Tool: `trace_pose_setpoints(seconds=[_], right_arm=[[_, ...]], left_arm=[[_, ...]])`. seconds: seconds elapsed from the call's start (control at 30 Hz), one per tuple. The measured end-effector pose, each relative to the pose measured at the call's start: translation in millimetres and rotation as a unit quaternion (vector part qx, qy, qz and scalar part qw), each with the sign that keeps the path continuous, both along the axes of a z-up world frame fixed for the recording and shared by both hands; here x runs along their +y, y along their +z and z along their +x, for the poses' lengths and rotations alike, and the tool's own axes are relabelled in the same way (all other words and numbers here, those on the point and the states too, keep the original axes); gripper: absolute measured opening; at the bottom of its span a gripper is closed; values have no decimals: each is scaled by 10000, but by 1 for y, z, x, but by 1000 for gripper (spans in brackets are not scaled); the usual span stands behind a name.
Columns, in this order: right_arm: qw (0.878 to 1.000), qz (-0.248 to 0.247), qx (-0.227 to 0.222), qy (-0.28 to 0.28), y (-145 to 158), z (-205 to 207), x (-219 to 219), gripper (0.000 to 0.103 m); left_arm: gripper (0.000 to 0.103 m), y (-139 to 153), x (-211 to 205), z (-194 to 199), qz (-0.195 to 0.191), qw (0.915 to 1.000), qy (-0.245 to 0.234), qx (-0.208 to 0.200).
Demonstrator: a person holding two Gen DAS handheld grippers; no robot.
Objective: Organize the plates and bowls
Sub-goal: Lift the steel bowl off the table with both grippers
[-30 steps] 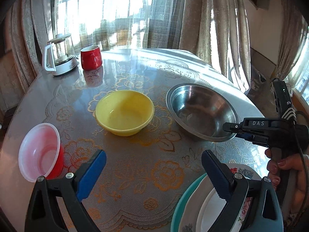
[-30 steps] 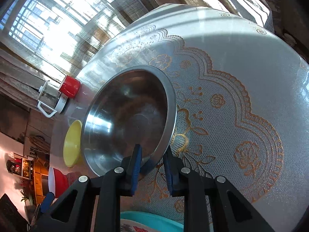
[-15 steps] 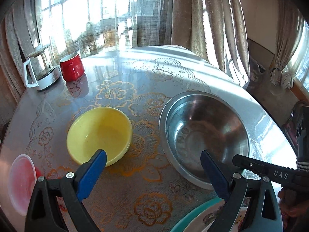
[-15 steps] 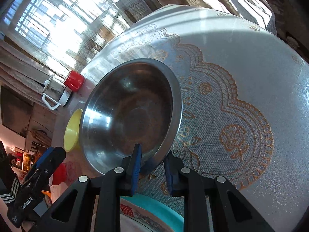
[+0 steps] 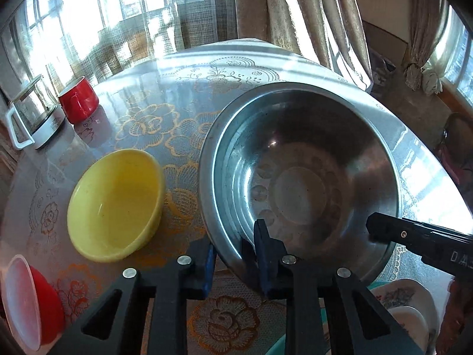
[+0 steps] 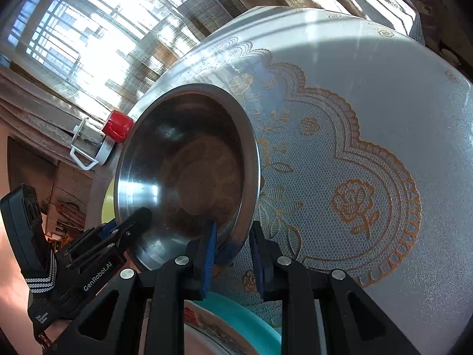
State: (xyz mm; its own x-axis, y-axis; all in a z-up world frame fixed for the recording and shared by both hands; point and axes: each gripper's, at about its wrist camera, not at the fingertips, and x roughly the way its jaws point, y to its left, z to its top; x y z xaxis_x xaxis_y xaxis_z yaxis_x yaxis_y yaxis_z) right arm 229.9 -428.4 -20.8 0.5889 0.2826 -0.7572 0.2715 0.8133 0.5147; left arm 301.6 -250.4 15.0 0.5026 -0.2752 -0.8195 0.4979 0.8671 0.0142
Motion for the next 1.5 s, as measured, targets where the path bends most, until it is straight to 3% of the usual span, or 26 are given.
trace_pose_setpoints(seconds=[0.07,0.47,0.93,1.0,1.07,1.13,1.23,1.33,1.43,1.5], right_arm=[[9998,-219,-28,-7,2,-1,5,17],[9990,-403,-204,50,11,-7,21,16],[9975,-320,-585,233,28,-7,53,13],[9960,-208,-784,366,34,-8,60,8],[9925,-308,-1043,566,48,-9,74,7],[9888,-835,-992,739,60,-7,95,7],[9904,-613,-1010,711,60,-3,100,7],[9905,-991,-779,547,54,8,95,15],[9915,-1118,-234,618,38,28,91,35],[9930,-1042,-88,547,26,38,87,37]], left_arm=[[25,3,1,-5,37,9999,-24,-103],[24,5,34,-19,-121,9985,319,-431],[21,22,86,-37,-445,9922,774,-874],[17,28,92,-46,-613,9907,670,-1010],[18,32,90,-55,-379,9894,669,-1230],[18,29,94,-55,-233,9894,761,-1215],[18,20,107,-54,-343,9897,878,-1075],[19,10,120,-47,-454,9904,1029,-807],[19,3,125,-47,-473,9902,1081,-748],[20,2,124,-49,-454,9898,1063,-830]])
